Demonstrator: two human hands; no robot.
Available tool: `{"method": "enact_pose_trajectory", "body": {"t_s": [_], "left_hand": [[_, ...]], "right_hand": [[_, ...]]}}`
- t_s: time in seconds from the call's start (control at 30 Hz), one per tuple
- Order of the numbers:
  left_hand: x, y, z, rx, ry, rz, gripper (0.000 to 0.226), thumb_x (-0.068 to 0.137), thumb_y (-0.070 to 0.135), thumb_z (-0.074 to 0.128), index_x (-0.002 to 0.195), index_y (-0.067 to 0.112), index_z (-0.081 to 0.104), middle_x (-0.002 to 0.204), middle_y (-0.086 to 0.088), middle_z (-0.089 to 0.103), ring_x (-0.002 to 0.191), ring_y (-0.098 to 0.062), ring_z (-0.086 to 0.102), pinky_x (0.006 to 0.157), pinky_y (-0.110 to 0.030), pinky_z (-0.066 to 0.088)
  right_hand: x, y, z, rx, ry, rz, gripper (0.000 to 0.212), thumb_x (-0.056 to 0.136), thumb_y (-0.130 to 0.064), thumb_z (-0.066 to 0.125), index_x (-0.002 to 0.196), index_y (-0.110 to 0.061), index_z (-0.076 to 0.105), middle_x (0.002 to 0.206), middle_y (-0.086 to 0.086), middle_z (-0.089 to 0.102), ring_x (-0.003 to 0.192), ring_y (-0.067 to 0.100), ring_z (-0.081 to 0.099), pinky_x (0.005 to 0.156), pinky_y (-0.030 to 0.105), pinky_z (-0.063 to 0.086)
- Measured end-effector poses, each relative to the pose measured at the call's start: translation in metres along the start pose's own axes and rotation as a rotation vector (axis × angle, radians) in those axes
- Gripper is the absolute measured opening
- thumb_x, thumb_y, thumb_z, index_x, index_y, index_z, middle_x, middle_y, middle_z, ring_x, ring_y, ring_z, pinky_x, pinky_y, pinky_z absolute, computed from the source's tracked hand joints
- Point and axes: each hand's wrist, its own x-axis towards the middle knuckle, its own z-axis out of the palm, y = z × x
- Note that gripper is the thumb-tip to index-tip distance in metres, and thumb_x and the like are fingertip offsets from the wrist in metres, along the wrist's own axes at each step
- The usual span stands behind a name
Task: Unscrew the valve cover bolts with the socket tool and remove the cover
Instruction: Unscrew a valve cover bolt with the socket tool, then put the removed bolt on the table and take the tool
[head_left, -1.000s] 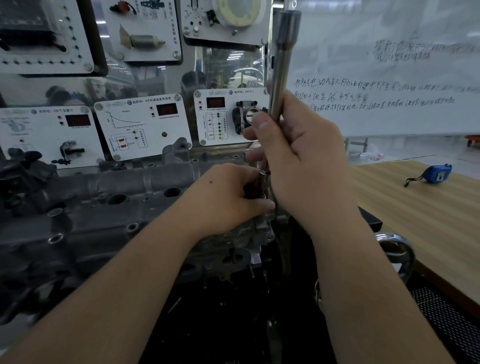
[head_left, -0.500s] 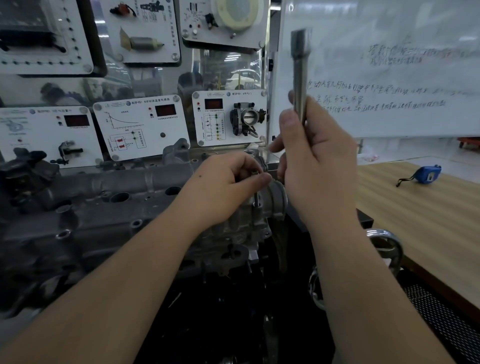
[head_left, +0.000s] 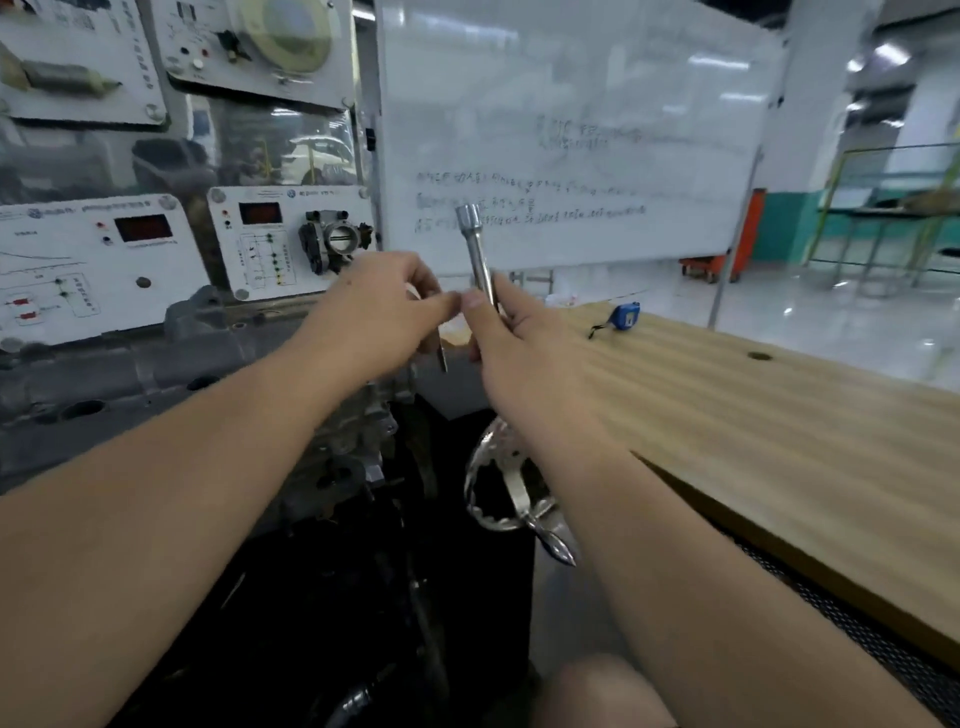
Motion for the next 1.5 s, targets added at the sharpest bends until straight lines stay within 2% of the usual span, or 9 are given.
{"method": "enact_pose_trajectory", "body": {"t_s": [0.17, 0.33, 0.43, 0.57, 0.8, 0.9, 1.27, 1.37, 1.5], "left_hand": [[0.005, 0.039, 0.075, -0.384, -0.156, -0.088, 0.017, 0.092, 0.016, 0.074, 0.080, 0.014, 0.062, 0.064, -0.002, 0.075, 0.050, -0.011, 0.067, 0.044, -0.019, 0.048], [-0.018, 0.084, 0.171, -0.627, -0.458, -0.149, 0.011, 0.098, 0.012, 0.063, 0.087, 0.016, 0.062, 0.076, -0.003, 0.079, 0.063, -0.012, 0.075, 0.048, -0.021, 0.044], [-0.040, 0.116, 0.227, -0.585, -0.612, -0.085, 0.007, 0.097, 0.020, 0.068, 0.093, 0.018, 0.063, 0.079, 0.002, 0.079, 0.072, -0.010, 0.077, 0.061, -0.030, 0.043], [-0.075, 0.158, 0.285, -0.482, -0.722, -0.006, 0.016, 0.093, 0.028, 0.073, 0.100, 0.019, 0.063, 0.080, 0.006, 0.079, 0.073, -0.007, 0.076, 0.069, -0.034, 0.051], [-0.123, 0.211, 0.361, -0.201, -0.735, 0.289, 0.023, 0.091, 0.033, 0.072, 0.080, 0.029, 0.052, 0.076, 0.016, 0.060, 0.070, 0.001, 0.054, 0.056, -0.022, 0.034], [-0.131, 0.220, 0.378, -0.116, -0.751, 0.366, 0.020, 0.092, 0.035, 0.072, 0.085, 0.030, 0.054, 0.079, 0.015, 0.057, 0.076, -0.010, 0.056, 0.058, -0.022, 0.038], [-0.129, 0.232, 0.400, -0.138, -0.835, 0.366, 0.013, 0.098, 0.037, 0.061, 0.085, 0.038, 0.061, 0.092, 0.014, 0.067, 0.082, -0.004, 0.061, 0.065, -0.021, 0.044], [-0.124, 0.242, 0.406, -0.087, -0.839, 0.411, 0.008, 0.102, 0.034, 0.056, 0.097, 0.034, 0.062, 0.098, 0.013, 0.066, 0.086, -0.004, 0.058, 0.069, -0.022, 0.043], [-0.119, 0.264, 0.416, 0.007, -0.905, 0.433, 0.031, 0.104, 0.034, 0.052, 0.131, 0.025, 0.064, 0.118, 0.005, 0.066, 0.105, -0.014, 0.060, 0.092, -0.030, 0.049]], "right_hand": [[-0.009, 0.013, -0.069, -0.038, 0.098, 0.201, 0.028, 0.103, -0.029, 0.053, 0.080, -0.017, 0.064, 0.053, -0.010, 0.054, 0.043, 0.003, 0.043, 0.048, 0.025, 0.033], [-0.028, 0.031, -0.163, -0.195, 0.227, 0.365, 0.028, 0.103, -0.031, 0.051, 0.089, -0.010, 0.063, 0.068, 0.003, 0.054, 0.049, 0.010, 0.042, 0.049, 0.027, 0.030], [-0.047, 0.040, -0.217, -0.285, 0.303, 0.418, 0.029, 0.103, -0.030, 0.051, 0.077, -0.019, 0.058, 0.065, 0.003, 0.053, 0.043, 0.009, 0.040, 0.044, 0.023, 0.029], [-0.076, 0.050, -0.286, -0.461, 0.347, 0.493, 0.025, 0.101, -0.034, 0.051, 0.087, -0.016, 0.061, 0.066, 0.002, 0.058, 0.047, 0.011, 0.047, 0.050, 0.028, 0.037], [-0.109, 0.058, -0.372, -0.552, 0.433, 0.591, 0.023, 0.100, -0.030, 0.055, 0.098, -0.011, 0.067, 0.066, 0.001, 0.058, 0.042, 0.006, 0.044, 0.052, 0.028, 0.035], [-0.111, 0.055, -0.396, -0.563, 0.462, 0.599, 0.022, 0.100, -0.030, 0.055, 0.100, -0.013, 0.069, 0.068, 0.003, 0.058, 0.037, 0.002, 0.044, 0.047, 0.025, 0.035], [-0.108, 0.050, -0.437, -0.590, 0.475, 0.530, 0.017, 0.102, -0.030, 0.056, 0.099, -0.019, 0.069, 0.068, 0.001, 0.061, 0.032, -0.002, 0.046, 0.035, 0.015, 0.033], [-0.105, 0.051, -0.438, -0.598, 0.454, 0.522, 0.019, 0.101, -0.033, 0.057, 0.101, -0.021, 0.071, 0.066, 0.000, 0.062, 0.034, -0.002, 0.047, 0.045, 0.023, 0.037], [-0.103, 0.051, -0.440, -0.575, 0.446, 0.508, 0.018, 0.101, -0.032, 0.057, 0.100, -0.022, 0.072, 0.065, 0.001, 0.063, 0.035, 0.000, 0.046, 0.048, 0.026, 0.037]]}}
